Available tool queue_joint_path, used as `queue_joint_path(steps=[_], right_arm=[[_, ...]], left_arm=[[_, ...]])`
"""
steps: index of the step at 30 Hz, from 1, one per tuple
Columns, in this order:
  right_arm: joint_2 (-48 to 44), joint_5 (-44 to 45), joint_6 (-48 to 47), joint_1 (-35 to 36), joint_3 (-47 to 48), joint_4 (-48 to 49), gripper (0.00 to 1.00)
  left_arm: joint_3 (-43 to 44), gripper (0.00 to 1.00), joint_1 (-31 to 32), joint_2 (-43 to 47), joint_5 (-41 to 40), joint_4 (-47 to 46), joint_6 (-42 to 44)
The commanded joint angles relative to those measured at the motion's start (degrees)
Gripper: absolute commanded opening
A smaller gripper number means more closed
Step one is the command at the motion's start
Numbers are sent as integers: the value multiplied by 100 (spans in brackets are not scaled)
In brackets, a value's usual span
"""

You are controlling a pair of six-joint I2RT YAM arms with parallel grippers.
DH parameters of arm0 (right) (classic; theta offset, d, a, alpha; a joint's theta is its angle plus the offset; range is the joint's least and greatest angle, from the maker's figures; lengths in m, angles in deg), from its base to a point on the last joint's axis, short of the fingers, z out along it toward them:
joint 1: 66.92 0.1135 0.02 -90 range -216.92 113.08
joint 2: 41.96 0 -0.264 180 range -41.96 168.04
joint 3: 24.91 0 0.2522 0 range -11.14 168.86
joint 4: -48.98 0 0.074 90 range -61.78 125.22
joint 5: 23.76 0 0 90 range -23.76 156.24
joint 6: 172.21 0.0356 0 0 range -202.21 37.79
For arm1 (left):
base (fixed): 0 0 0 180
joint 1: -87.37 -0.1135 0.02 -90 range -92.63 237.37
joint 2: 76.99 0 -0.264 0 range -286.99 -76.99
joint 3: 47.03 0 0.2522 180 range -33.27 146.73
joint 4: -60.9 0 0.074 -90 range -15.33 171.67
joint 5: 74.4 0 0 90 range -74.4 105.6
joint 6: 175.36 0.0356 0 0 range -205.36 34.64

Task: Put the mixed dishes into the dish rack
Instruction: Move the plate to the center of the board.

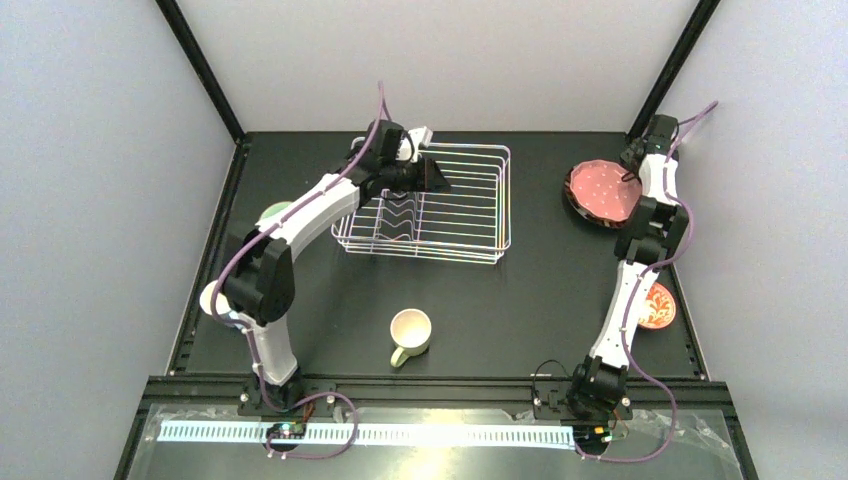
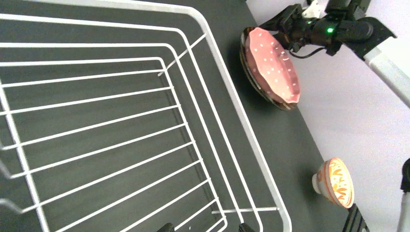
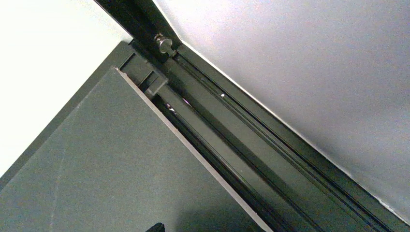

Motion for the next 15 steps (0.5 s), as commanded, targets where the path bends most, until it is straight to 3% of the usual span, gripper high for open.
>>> queue_joint_path(steps=[1, 15], right_arm=[[25, -212, 18, 140, -251, -1004, 98], [68, -259, 57, 125, -251, -985, 98]], left_arm=[[595, 77, 25, -403, 443, -83, -23], [3537, 83, 694, -2377, 837, 304, -383]])
